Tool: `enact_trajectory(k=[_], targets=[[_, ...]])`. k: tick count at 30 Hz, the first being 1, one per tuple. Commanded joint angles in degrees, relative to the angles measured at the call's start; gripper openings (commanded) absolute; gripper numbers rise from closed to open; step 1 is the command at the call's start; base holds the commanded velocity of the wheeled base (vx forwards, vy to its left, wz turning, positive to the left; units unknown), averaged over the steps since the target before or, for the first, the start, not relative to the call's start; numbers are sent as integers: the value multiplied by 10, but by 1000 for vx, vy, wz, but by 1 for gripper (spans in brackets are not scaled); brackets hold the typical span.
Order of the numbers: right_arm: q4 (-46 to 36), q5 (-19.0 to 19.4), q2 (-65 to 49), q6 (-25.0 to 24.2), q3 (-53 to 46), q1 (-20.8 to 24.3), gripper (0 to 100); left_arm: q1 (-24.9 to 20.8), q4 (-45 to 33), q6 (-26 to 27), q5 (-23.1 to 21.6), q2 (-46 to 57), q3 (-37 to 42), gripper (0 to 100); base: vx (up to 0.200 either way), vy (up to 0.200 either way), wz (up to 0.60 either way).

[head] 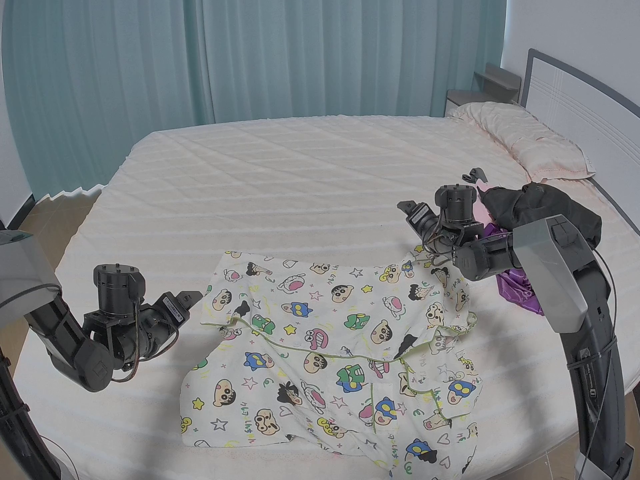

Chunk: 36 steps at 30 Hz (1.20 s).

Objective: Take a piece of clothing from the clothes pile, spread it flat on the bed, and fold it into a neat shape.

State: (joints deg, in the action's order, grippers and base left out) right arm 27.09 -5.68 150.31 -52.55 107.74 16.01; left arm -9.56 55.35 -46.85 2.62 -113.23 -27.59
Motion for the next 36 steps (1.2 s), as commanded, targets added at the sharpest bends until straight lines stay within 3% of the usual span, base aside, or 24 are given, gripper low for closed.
enact_trajectory(k=[1,11,20,28,36], targets=[[0,6,-93,30,-152,-12,100,0,0,-1,1,5,3,100,0,0,0],[12,44,-353,32,-464,-10,100,-29,0,-3,1,30,23,100,0,0,0],[6,45,-456,67,-652,-13,100,-56,1,4,3,70,47,100,0,0,0],[4,45,-457,62,-709,-3,100,-73,1,5,3,81,59,100,0,0,0],[9,56,-411,29,-699,0,100,-76,1,5,3,81,59,100,0,0,0]])
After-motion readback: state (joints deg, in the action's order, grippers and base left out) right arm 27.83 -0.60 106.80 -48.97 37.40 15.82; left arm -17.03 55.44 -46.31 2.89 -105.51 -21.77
